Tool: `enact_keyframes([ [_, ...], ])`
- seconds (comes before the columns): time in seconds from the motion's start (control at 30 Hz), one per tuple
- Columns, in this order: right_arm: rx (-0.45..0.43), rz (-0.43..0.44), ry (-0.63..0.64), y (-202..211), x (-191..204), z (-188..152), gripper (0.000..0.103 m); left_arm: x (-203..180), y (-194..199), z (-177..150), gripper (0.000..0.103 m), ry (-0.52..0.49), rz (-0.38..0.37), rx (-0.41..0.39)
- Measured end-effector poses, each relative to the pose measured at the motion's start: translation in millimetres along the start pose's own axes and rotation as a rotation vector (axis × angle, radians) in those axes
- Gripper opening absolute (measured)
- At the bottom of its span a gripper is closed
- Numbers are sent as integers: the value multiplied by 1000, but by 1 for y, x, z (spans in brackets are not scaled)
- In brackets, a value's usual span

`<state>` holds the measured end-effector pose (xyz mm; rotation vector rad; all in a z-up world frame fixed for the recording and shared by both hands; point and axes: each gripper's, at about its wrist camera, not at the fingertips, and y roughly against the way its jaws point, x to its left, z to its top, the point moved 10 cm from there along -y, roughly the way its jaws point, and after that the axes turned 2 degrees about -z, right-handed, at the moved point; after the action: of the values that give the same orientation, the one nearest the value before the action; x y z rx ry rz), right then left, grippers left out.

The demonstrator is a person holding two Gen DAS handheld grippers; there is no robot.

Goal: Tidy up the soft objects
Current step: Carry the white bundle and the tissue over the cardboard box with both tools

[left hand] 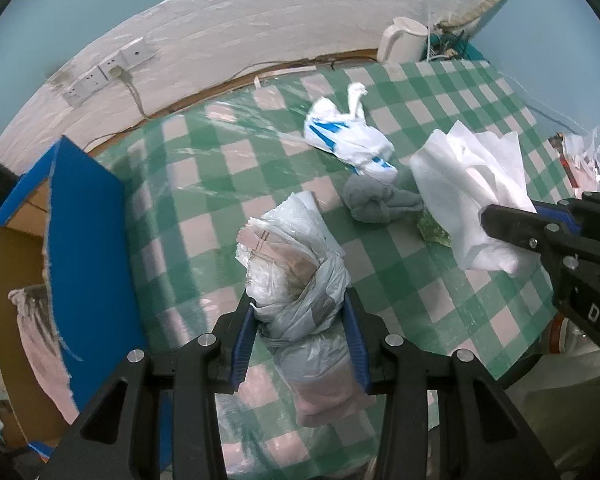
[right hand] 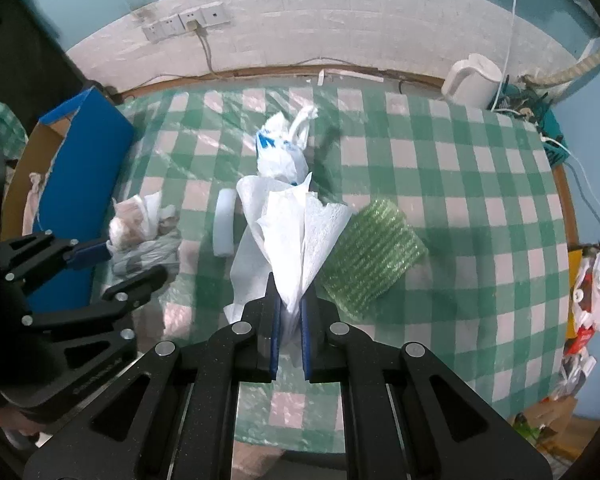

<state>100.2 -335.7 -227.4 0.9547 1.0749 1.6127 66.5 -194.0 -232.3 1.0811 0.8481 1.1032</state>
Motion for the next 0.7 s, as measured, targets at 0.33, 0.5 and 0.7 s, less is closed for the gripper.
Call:
enact_keyframes([
  [0.33, -28, -1, 16, 9, 18, 16, 7, 28, 22, 0, 42, 30, 12, -47],
  [0.5, -38, 3, 31, 13, 30, 21, 7, 47, 37, 1, 42, 48, 29, -74],
  [0.7, -59, 13, 48, 20, 47, 33, 7, 67, 56, 6, 42, 74, 47, -119],
])
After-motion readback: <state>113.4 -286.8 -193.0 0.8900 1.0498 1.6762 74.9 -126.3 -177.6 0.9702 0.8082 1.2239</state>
